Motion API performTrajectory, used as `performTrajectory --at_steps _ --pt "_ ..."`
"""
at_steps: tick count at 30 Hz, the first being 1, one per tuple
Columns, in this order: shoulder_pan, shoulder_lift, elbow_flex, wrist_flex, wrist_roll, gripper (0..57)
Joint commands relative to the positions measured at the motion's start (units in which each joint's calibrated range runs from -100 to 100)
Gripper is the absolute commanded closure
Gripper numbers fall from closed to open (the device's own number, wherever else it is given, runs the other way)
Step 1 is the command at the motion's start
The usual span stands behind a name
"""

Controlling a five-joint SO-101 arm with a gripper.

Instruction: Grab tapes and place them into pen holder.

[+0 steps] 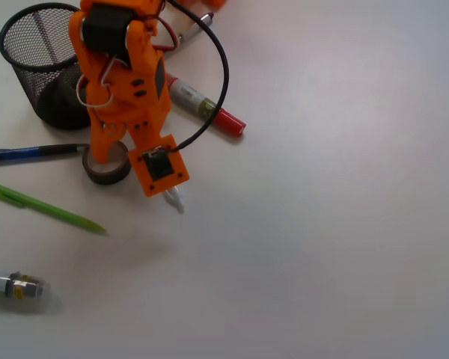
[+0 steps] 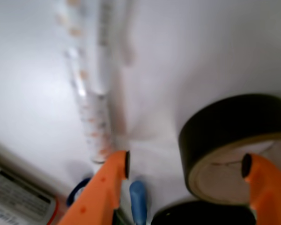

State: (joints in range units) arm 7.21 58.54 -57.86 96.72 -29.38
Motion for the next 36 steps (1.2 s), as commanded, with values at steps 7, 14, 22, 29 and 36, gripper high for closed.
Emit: performTrajectory --at_steps 7,14,22,29,36 --pt "0.2 -0.1 -0.8 -2.9 0.0 31.7" --pt "-0.1 0.0 -0.8 -5.0 1.5 56.5" --pt "-0.1 -1.4 -5.4 -4.2 4.9 57.2" --pt "-1.2 -9.5 -20.4 2.9 10.5 57.2" --pt "0.2 -32.1 2.2 3.0 14.1 57.2"
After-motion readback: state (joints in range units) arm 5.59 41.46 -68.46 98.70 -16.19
